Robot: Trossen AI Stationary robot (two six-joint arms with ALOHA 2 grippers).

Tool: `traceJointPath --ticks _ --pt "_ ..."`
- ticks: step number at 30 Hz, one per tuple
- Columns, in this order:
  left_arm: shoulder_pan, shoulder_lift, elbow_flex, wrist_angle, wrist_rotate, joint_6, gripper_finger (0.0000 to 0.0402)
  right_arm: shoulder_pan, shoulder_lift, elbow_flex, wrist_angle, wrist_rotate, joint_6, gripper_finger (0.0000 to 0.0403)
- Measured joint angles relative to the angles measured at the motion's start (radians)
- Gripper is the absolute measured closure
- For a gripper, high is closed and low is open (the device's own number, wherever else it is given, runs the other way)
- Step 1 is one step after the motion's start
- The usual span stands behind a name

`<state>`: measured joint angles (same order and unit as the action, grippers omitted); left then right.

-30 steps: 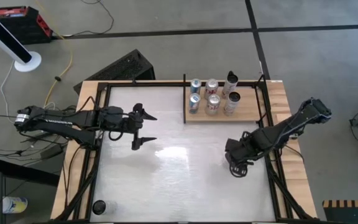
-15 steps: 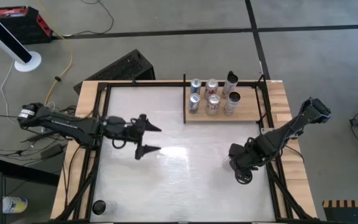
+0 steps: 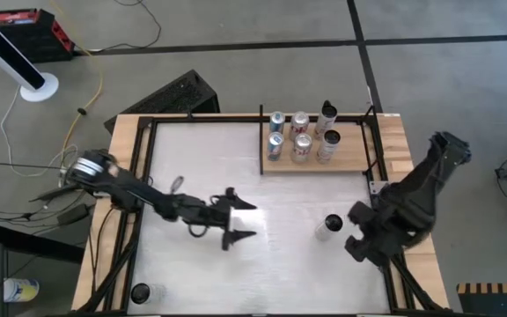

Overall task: Place canned beverage on shelf
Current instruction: Put the right white-yellow soda can

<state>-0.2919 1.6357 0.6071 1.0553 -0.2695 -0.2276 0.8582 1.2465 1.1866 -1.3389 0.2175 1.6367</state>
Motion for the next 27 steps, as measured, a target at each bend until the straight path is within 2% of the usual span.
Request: traceJointPath --ticks 3,7,18,23,27 --pt "0.004 0.145 0.086 0.069 0.024 0.002 0.0020 0.059 -0.006 0.000 0.000 0.091 0.128 0.0024" --pt "0.004 0.283 0.211 0.078 0.074 0.011 0.0020 0.070 -0.006 0.000 0.016 0.077 0.181 0.0024" --pt "0.024 0.504 0.465 -0.017 0.092 0.051 0.0020 0.001 -0.009 0.011 0.005 0.053 0.142 0.0024" --pt "0.064 0.601 0.568 -0.058 0.047 0.059 0.0020 -0.020 0.020 0.032 -0.016 0.105 0.135 0.0024" --pt "0.106 0.682 0.655 -0.058 0.119 0.082 0.0020 -0.036 0.035 0.057 -0.021 0.148 0.093 0.0024"
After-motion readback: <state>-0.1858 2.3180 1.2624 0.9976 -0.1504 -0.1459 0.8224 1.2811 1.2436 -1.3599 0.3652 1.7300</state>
